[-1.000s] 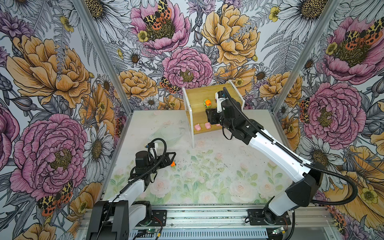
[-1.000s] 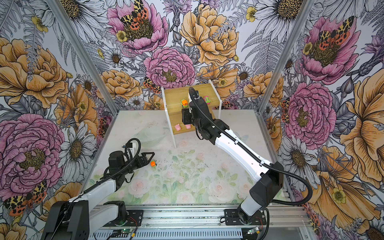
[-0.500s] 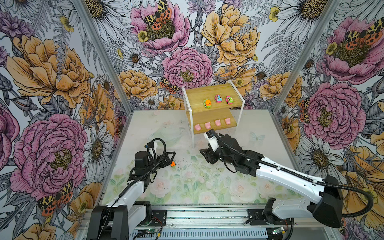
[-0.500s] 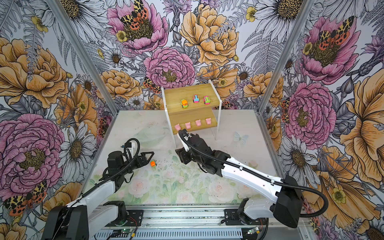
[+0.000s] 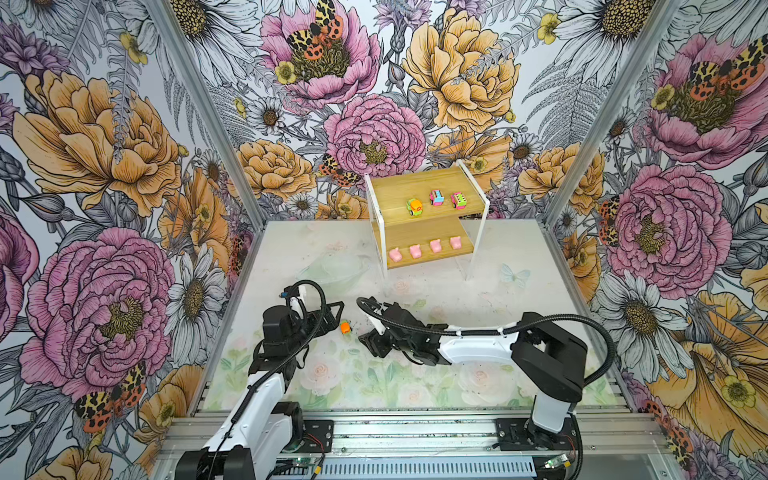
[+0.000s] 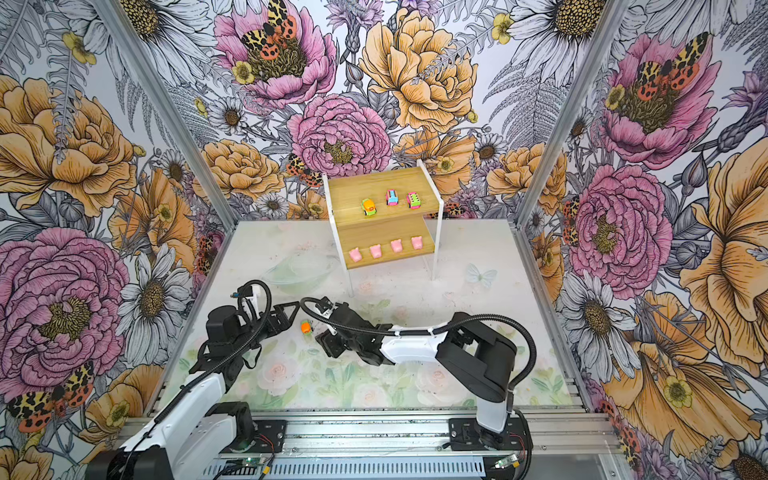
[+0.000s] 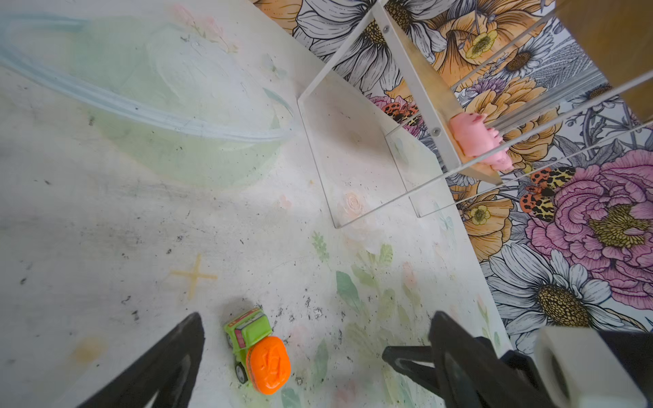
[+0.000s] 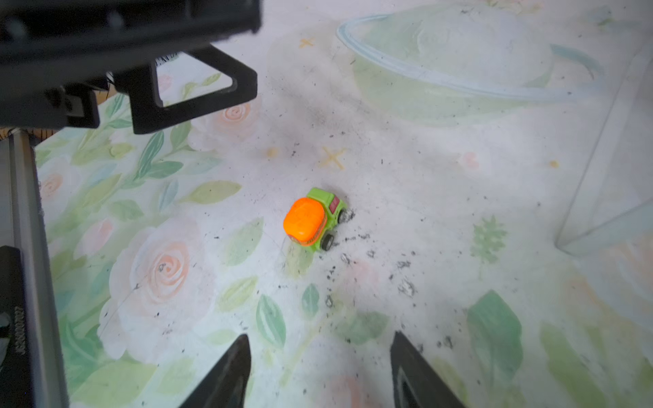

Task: Place and organize the plastic toys onto the shelf
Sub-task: 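Draw the right gripper back from the shelf toward the last green car, then lower the right gripper and close it on the green car with orange top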

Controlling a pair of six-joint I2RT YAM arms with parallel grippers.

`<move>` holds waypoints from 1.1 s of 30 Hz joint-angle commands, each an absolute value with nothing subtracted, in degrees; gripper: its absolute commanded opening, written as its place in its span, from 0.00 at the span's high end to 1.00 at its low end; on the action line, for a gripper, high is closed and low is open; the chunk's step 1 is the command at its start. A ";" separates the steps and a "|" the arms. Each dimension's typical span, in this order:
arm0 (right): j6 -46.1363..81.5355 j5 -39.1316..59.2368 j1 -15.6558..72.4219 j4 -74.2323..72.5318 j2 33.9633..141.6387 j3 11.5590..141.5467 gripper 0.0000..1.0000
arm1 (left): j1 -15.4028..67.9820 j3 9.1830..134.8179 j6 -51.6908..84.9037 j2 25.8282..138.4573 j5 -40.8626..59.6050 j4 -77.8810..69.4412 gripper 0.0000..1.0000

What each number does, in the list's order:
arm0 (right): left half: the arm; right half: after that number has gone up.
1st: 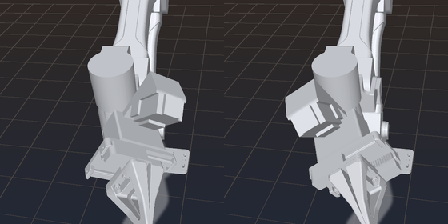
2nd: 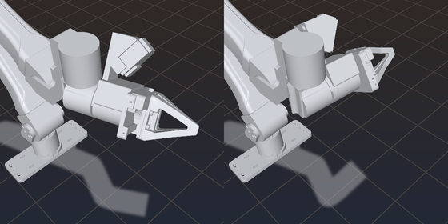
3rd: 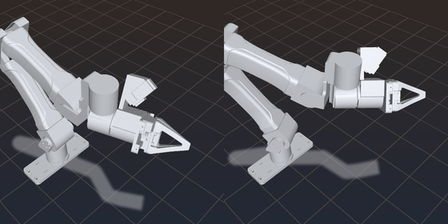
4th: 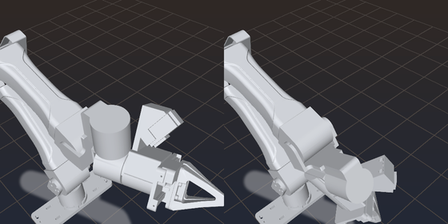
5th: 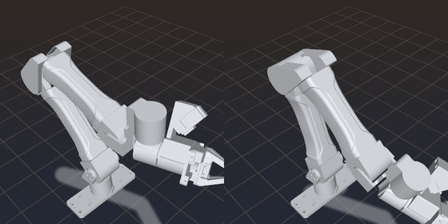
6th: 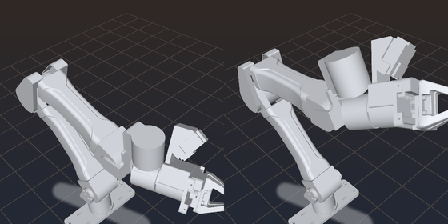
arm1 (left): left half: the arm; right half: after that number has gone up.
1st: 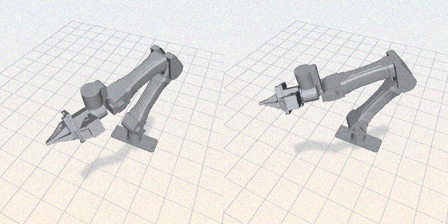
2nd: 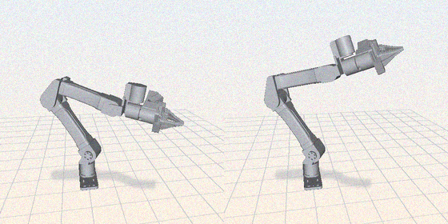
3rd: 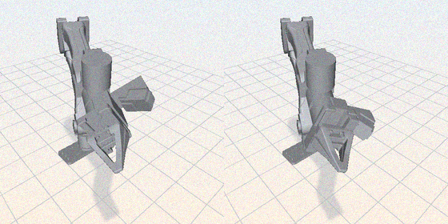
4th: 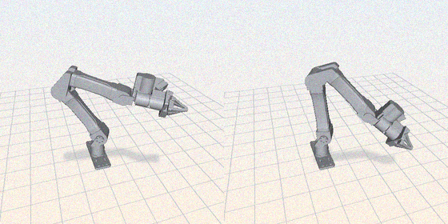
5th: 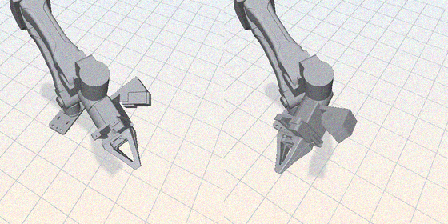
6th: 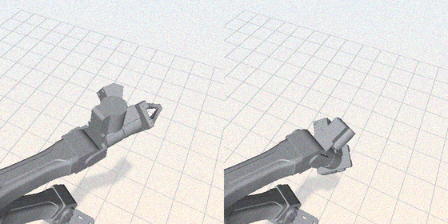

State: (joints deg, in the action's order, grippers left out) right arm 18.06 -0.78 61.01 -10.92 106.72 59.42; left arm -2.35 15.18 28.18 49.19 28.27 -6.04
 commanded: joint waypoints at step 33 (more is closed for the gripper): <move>20.56 -3.95 60.14 -17.48 127.08 76.37 0.44 | -9.05 12.66 31.19 47.99 26.10 -4.30 0.01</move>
State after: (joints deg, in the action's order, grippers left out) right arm 19.68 -4.23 60.62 -16.51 125.51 74.50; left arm -8.49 13.78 30.35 47.68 26.37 -3.07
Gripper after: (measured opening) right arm 0.565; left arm 0.988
